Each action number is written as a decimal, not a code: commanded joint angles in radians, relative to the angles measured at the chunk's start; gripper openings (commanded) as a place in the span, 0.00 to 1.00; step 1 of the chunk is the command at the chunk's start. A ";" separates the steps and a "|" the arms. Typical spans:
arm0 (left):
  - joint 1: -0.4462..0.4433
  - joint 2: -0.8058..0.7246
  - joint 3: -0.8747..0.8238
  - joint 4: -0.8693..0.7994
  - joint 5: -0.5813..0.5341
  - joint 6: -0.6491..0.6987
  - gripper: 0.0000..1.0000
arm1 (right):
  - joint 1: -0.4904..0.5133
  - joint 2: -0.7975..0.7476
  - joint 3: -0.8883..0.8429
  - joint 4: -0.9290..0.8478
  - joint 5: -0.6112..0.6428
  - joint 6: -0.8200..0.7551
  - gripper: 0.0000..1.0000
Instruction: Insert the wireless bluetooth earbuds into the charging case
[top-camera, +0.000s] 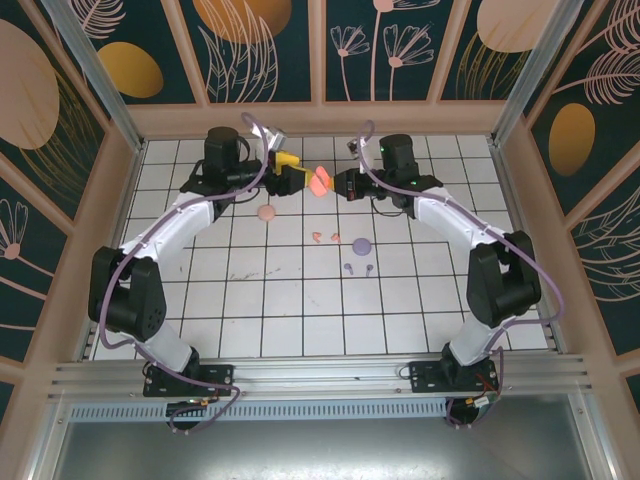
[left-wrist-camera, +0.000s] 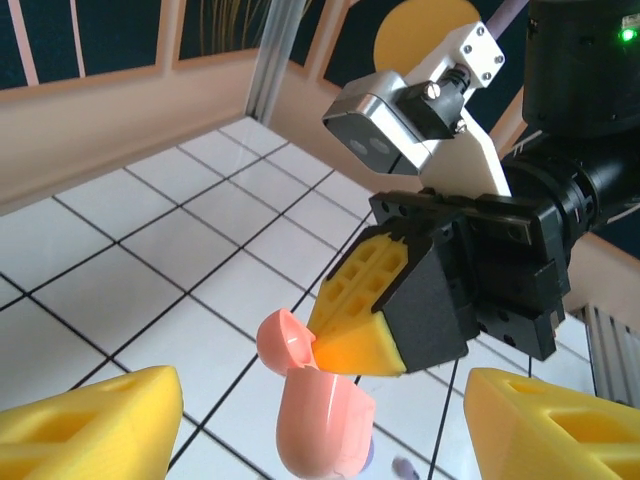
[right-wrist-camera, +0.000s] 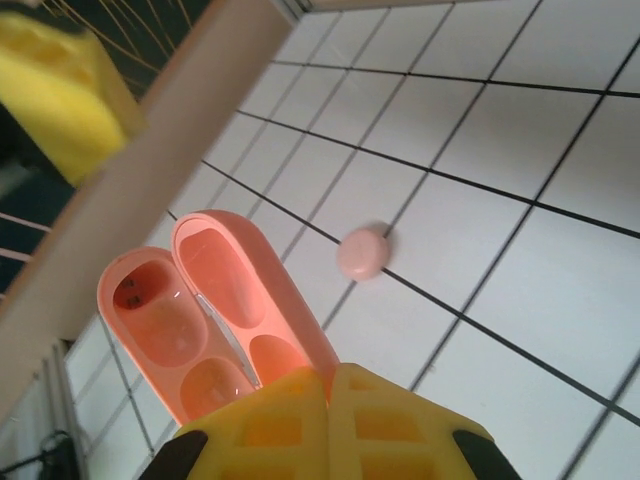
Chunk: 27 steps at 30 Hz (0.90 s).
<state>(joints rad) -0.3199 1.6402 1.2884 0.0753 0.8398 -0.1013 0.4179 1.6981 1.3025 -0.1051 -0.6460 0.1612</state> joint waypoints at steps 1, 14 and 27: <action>0.014 -0.003 0.065 -0.212 0.013 0.129 0.74 | -0.004 0.029 0.067 -0.126 0.045 -0.157 0.00; 0.017 0.152 0.310 -0.631 0.090 0.330 0.71 | -0.007 0.143 0.257 -0.377 0.009 -0.378 0.00; 0.012 0.257 0.401 -0.794 0.180 0.435 0.56 | 0.002 0.150 0.274 -0.366 -0.065 -0.379 0.00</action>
<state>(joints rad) -0.3065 1.8709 1.6569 -0.6376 0.9688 0.2718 0.4133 1.8397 1.5436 -0.4614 -0.6655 -0.2008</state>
